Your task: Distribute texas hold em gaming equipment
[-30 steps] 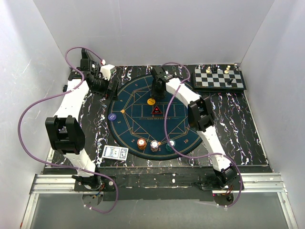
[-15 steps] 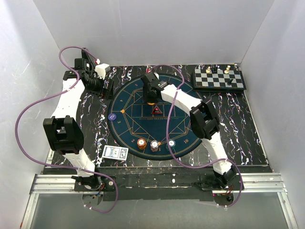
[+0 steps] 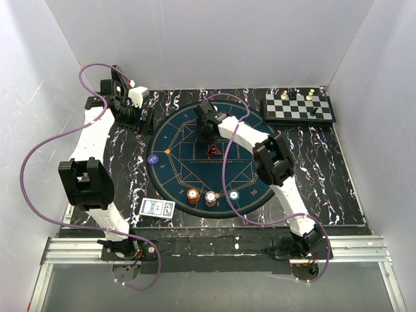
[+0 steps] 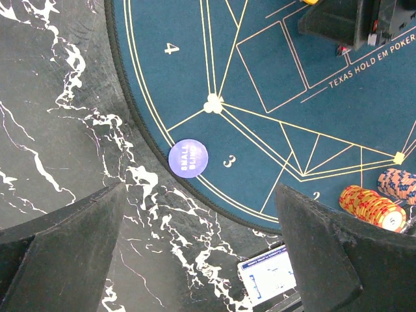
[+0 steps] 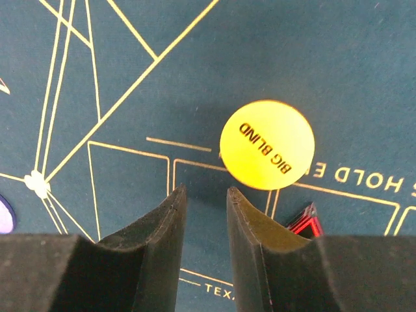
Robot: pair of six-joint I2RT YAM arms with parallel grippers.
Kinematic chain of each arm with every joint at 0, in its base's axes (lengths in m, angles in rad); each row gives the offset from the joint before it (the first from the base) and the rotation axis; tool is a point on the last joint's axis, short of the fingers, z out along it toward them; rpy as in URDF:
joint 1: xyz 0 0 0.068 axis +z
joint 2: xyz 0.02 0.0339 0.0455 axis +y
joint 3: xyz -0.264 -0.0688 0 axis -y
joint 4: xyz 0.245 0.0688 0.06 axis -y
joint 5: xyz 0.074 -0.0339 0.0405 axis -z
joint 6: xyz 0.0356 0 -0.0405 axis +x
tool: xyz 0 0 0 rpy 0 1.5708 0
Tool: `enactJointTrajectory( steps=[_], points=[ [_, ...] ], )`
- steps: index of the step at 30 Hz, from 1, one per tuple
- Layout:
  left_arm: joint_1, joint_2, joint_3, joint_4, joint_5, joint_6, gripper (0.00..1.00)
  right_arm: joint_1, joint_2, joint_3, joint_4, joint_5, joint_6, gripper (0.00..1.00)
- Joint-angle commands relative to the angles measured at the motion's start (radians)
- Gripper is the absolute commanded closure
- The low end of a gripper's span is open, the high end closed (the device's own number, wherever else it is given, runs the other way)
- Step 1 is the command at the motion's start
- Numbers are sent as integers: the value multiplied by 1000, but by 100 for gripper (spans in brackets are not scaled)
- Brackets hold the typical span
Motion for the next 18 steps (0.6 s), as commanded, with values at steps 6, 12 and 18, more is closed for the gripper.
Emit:
enactJointTrajectory(
  steps=[6, 12, 18],
  points=[
    [6, -15, 33, 9, 13, -9, 2, -60, 45, 54, -7, -10, 24, 62],
    [10, -17, 29, 13, 9, -6, 2, -93, 99, 123, -27, -28, 29, 62],
    [13, -11, 26, 22, -4, -5, 2, -138, 181, 278, -114, -40, 58, 63]
  ],
)
